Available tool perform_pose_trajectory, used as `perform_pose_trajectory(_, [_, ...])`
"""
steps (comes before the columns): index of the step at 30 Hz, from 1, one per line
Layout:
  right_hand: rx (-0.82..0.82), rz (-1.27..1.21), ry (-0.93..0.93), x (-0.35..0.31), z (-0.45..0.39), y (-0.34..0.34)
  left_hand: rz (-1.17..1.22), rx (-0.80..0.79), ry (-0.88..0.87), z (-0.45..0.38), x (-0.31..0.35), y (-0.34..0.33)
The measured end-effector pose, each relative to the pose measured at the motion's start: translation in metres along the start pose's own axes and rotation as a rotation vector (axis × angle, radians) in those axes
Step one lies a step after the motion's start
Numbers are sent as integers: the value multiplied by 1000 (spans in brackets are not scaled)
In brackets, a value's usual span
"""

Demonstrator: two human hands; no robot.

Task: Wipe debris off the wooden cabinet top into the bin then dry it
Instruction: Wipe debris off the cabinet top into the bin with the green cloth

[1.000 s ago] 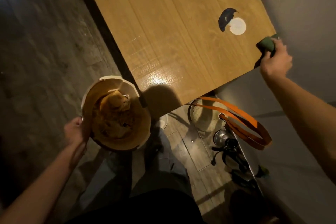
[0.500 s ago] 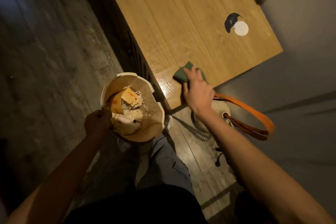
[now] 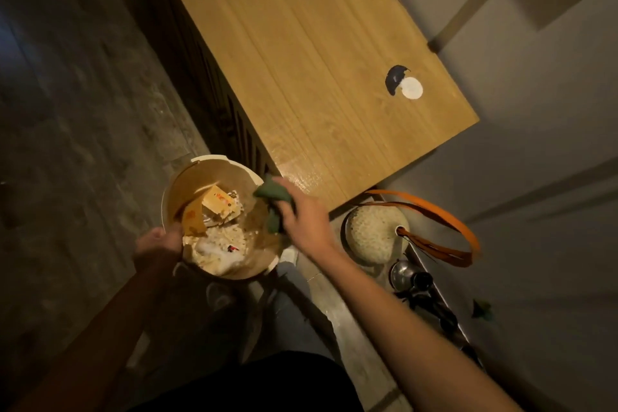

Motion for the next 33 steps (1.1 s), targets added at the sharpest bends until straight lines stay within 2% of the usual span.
perform_pose_trajectory(3, [173, 60, -16, 32, -64, 63, 24, 17, -44, -1, 10, -5])
perform_pose_trajectory(7, [472, 204, -258, 108, -168, 156, -44, 30, -38, -6, 27, -12])
perform_pose_trajectory(10, [526, 384, -439, 162, -224, 206, -26, 49, -17, -9, 41, -20])
perform_pose_trajectory(13, [542, 480, -581, 191, -248, 219, 24, 60, 14, -12, 49, -28])
perform_pose_trajectory(17, [585, 508, -599, 180, -255, 184, 69, 71, 58, -21, 52, -35])
perform_pose_trajectory(21, [625, 540, -527, 143, -248, 133, 85, 68, 64, -25, 59, -38])
perform_pose_trajectory(26, [612, 505, -463, 100, -235, 72, 58, 4, 4, -38, 74, -37])
perform_pose_trajectory(30, [554, 429, -312, 23, -217, -15, -24, -57, -76, -58, 84, -26])
perform_pose_trajectory(33, [462, 384, -94, -43, -191, -81, -113, -90, -117, -74, 92, -13])
Point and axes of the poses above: each hand's wrist, its own z-axis away from the middle knuckle, its own y-axis out of the back of the hand, x = y × z, the point moved 2 cm from there along -z, towards the middle knuckle, and after that the axes turned 13 degrees about x, right-handed, at the moved point
